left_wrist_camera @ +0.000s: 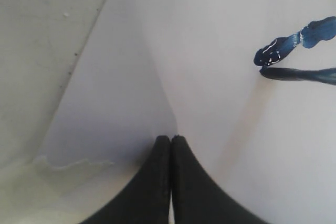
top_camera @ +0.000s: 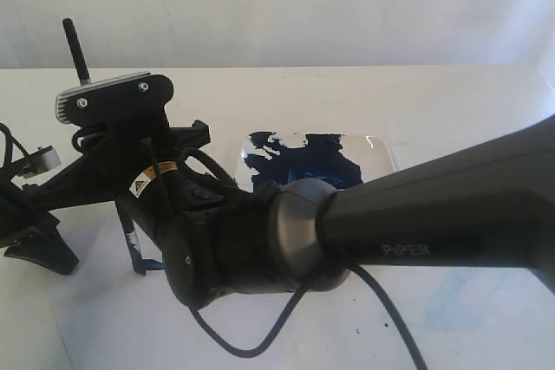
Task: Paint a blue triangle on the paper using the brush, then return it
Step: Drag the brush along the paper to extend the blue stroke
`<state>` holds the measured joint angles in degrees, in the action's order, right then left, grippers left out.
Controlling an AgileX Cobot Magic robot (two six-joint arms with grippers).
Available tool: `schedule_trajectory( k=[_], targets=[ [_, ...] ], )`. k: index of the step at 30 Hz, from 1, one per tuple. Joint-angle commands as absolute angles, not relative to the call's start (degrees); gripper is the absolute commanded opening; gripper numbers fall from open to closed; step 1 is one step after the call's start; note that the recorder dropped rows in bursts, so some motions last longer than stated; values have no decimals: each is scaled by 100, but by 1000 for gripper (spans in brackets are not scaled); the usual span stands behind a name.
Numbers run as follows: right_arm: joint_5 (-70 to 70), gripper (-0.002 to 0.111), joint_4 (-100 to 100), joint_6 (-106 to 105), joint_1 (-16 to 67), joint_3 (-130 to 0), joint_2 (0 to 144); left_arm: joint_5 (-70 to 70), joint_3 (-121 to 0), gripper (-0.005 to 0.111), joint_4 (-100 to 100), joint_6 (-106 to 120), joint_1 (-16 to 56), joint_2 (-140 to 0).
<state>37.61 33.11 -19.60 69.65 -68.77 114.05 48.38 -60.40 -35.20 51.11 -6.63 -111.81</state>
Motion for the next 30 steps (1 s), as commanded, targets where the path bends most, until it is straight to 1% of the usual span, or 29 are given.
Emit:
schedule_trajectory(
  k=[1,15,21,30],
  targets=[
    [3702,0,3521,-2079,6970,-6890,11378,4929,-5999,0,-3440,5119,-665,-11242],
    [3476,0,3679,-2192,6970,-6867,11278,4929,-5999,0,-3440,5119,-665,-11242],
    [3417,0,4445,-2774,6970,-6867,11207,4929,-5999,0,-3449,5119,-665,-11242],
    [3240,0,4549,-2827,7030,-6867,11193,4929,-5999,0,-3449,5119,-665,-11242]
  ],
)
